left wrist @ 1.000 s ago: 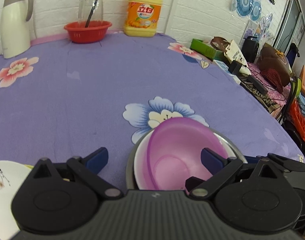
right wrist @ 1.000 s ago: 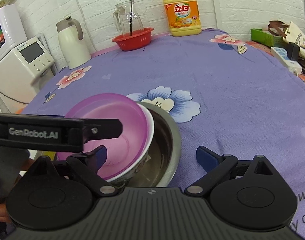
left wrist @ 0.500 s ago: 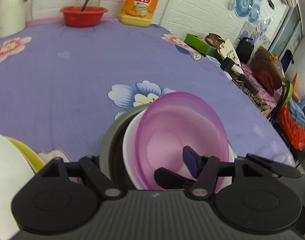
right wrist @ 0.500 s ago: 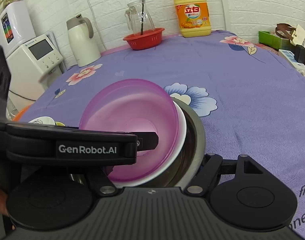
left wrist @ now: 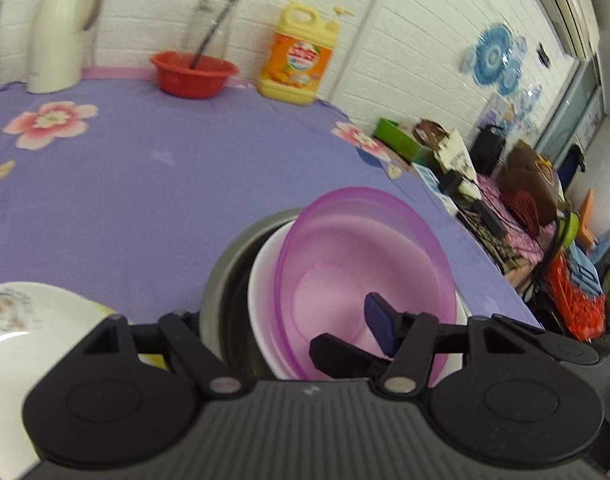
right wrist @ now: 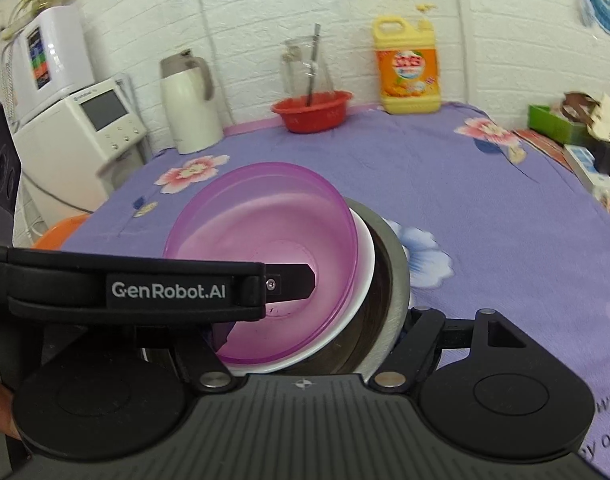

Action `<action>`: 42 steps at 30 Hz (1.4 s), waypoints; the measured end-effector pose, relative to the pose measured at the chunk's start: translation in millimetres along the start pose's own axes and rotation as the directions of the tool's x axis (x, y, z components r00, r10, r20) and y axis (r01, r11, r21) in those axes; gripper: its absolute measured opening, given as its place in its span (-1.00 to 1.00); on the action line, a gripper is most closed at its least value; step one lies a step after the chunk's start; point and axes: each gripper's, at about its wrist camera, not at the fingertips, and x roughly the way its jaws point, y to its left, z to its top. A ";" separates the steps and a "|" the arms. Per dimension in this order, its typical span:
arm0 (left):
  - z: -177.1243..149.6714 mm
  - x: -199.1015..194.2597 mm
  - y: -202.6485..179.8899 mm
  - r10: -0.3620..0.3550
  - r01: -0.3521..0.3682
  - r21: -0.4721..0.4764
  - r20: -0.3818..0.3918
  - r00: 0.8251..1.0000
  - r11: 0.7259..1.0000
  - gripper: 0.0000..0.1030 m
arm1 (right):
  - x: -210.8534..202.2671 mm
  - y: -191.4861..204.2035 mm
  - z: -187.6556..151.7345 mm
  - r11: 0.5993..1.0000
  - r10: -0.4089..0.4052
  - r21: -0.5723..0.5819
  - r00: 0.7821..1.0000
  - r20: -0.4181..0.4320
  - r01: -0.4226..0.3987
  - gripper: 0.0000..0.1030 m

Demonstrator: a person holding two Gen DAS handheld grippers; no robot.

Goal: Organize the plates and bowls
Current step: 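Hold the bowl stack with the left gripper and slide it across the cloth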

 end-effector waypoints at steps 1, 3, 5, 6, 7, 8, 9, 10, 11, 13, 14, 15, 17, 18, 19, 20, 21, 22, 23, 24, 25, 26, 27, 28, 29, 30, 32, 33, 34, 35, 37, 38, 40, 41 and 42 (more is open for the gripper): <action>0.5 -7.8 6.5 0.016 -0.016 -0.009 0.012 1.000 1.000 0.21 | 2.6 8.6 2.5 1.000 0.021 -0.014 1.000 0.001 -0.021 1.00; 0.7 -28.0 25.2 0.063 -0.061 -0.029 0.039 0.997 0.998 0.21 | 8.4 28.1 5.3 0.997 0.067 -0.042 0.998 0.001 -0.067 1.00; -2.8 -47.9 43.4 0.118 -0.115 -0.053 0.055 0.992 0.992 0.21 | 15.6 50.6 5.7 0.990 0.122 -0.066 0.992 -0.008 -0.122 1.00; -5.3 -55.6 51.4 0.143 -0.139 -0.065 0.060 0.988 0.988 0.21 | 19.8 60.7 4.9 0.986 0.147 -0.074 0.989 -0.016 -0.148 1.00; -9.4 -64.9 62.0 0.171 -0.166 -0.077 0.062 0.983 0.983 0.21 | 25.0 72.4 3.1 0.981 0.174 -0.080 0.984 -0.029 -0.176 1.00; -13.3 -71.7 70.9 0.193 -0.188 -0.090 0.061 0.979 0.978 0.21 | 29.7 82.4 1.2 0.976 0.197 -0.085 0.979 -0.043 -0.201 1.00; -19.0 -79.3 80.8 0.216 -0.209 -0.105 0.057 0.975 0.972 0.21 | 34.2 90.6 -1.4 0.971 0.217 -0.090 0.974 -0.058 -0.222 1.00; -23.0 -83.3 87.8 0.231 -0.223 -0.117 0.053 0.972 0.968 0.21 | 38.4 99.2 -4.6 0.966 0.236 -0.093 0.969 -0.076 -0.242 1.00; -27.6 -86.9 95.5 0.244 -0.237 -0.129 0.047 0.969 0.963 0.21 | 42.0 105.8 -7.5 0.962 0.248 -0.094 0.964 -0.093 -0.256 1.00; -36.0 -91.0 108.1 0.257 -0.249 -0.153 0.036 0.966 0.956 0.21 | 46.3 114.9 -13.5 0.958 0.259 -0.097 0.958 -0.122 -0.272 1.00; -39.5 -91.6 112.3 0.255 -0.247 -0.163 0.028 0.967 0.955 0.21 | 47.5 117.6 -16.3 0.957 0.258 -0.100 0.957 -0.133 -0.272 1.00; -41.5 -90.9 115.4 0.250 -0.242 -0.170 0.024 0.968 0.955 0.21 | 49.2 118.9 -17.3 0.958 0.254 -0.102 0.957 -0.142 -0.269 1.00; -44.4 -88.4 119.1 0.232 -0.225 -0.178 0.019 0.972 0.958 0.21 | 49.9 119.6 -19.1 0.961 0.239 -0.104 0.959 -0.150 -0.256 1.00; -45.7 -87.2 120.4 0.223 -0.216 -0.181 0.019 0.975 0.959 0.21 | 51.1 119.6 -19.2 0.962 0.232 -0.106 0.960 -0.154 -0.250 1.00; -46.9 -86.4 120.7 0.219 -0.212 -0.179 0.021 0.975 0.961 0.20 | 52.5 119.9 -19.5 0.963 0.227 -0.108 0.961 -0.159 -0.246 1.00; -48.2 -85.8 120.1 0.222 -0.215 -0.168 0.025 0.975 0.962 0.20 | 53.8 119.7 -19.8 0.963 0.228 -0.105 0.960 -0.163 -0.247 1.00; -48.5 -85.4 119.6 0.224 -0.217 -0.160 0.033 0.974 0.963 0.20 | 55.3 119.5 -20.9 0.963 0.232 -0.098 0.958 -0.170 -0.251 1.00; -48.7 -85.5 120.2 0.222 -0.214 -0.159 0.036 0.974 0.964 0.20 | 56.4 119.2 -21.8 0.963 0.235 -0.094 0.956 -0.173 -0.254 1.00; -49.0 -85.9 120.8 0.218 -0.209 -0.159 0.040 0.975 0.965 0.21 | 56.7 118.6 -22.5 0.963 0.236 -0.092 0.956 -0.172 -0.255 1.00; -49.3 -86.1 120.9 0.214 -0.205 -0.157 0.042 0.976 0.966 0.21 | 56.8 118.6 -22.7 0.963 0.237 -0.090 0.957 -0.170 -0.254 1.00; -49.2 -85.9 120.8 0.213 -0.204 -0.153 0.043 0.976 0.967 0.22 | 57.2 119.2 -22.6 0.964 0.234 -0.089 0.957 -0.168 -0.251 1.00; -48.8 -85.6 120.7 0.211 -0.203 -0.150 0.043 0.976 0.968 0.25 | 57.2 119.6 -22.5 0.965 0.232 -0.087 0.958 -0.167 -0.248 1.00; -48.4 -85.2 120.5 0.210 -0.201 -0.151 0.044 0.977 0.968 0.26 | 57.0 120.4 -22.6 0.966 0.228 -0.087 0.960 -0.164 -0.244 1.00; -48.1 -84.9 120.4 0.210 -0.201 -0.152 0.044 0.977 0.968 0.26 | 56.8 121.3 -22.7 0.967 0.222 -0.093 0.962 -0.161 -0.239 1.00; -47.8 -84.6 120.5 0.211 -0.202 -0.154 0.044 0.977 0.967 0.26 | 56.5 122.3 -22.7 0.967 0.215 -0.102 0.964 -0.157 -0.232 1.00; -47.0 -84.1 120.4 0.210 -0.202 -0.155 0.043 0.977 0.967 0.26 | 55.1 123.6 -23.6 0.969 0.205 -0.109 0.967 -0.151 -0.223 1.00; -46.9 -84.1 120.1 0.211 -0.202 -0.155 0.042 0.977 0.967 0.26 | 54.5 125.5 -24.0 0.970 0.190 -0.123 0.970 -0.149 -0.209 1.00; -47.0 -84.4 120.2 0.213 -0.204 -0.154 0.043 0.976 0.967 0.27 | 55.2 125.6 -24.1 0.970 0.192 -0.124 0.969 -0.153 -0.211 1.00; -47.0 -84.6 120.3 0.212 -0.203 -0.154 0.042 0.976 0.967 0.27 | 55.6 124.9 -23.9 0.969 0.195 -0.120 0.969 -0.152 -0.214 1.00; -47.4 -85.3 121.3 0.207 -0.198 -0.156 0.042 0.977 0.968 0.27 | 55.4 124.0 -23.6 0.969 0.199 -0.116 0.969 -0.147 -0.216 1.00; -47.3 -86.6 122.9 0.192 -0.183 -0.163 0.042 0.980 0.969 0.27 | 54.6 122.3 -22.2 0.970 0.206 -0.104 0.970 -0.132 -0.220 1.00; -47.1 -88.1 123.9 0.181 -0.171 -0.174 0.046 0.982 0.970 0.29 | 54.6 121.6 -21.2 0.970 0.212 -0.094 0.969 -0.126 -0.225 1.00; -45.1 -90.7 126.5 0.165 -0.150 -0.200 0.057 0.985 0.968 0.29 | 55.7 118.4 -20.6 0.968 0.237 -0.059 0.964 -0.120 -0.245 1.00; -44.2 -91.7 127.1 0.157 -0.142 -0.205 0.061 0.986 0.968 0.29 | 56.9 116.3 -20.4 0.967 0.247 -0.039 0.961 -0.120 -0.253 1.00; -43.3 -92.0 127.8 0.147 -0.131 -0.210 0.061 0.987 0.969 0.29 | 58.1 115.4 -20.4 0.967 0.250 -0.026 0.960 -0.124 -0.255 1.00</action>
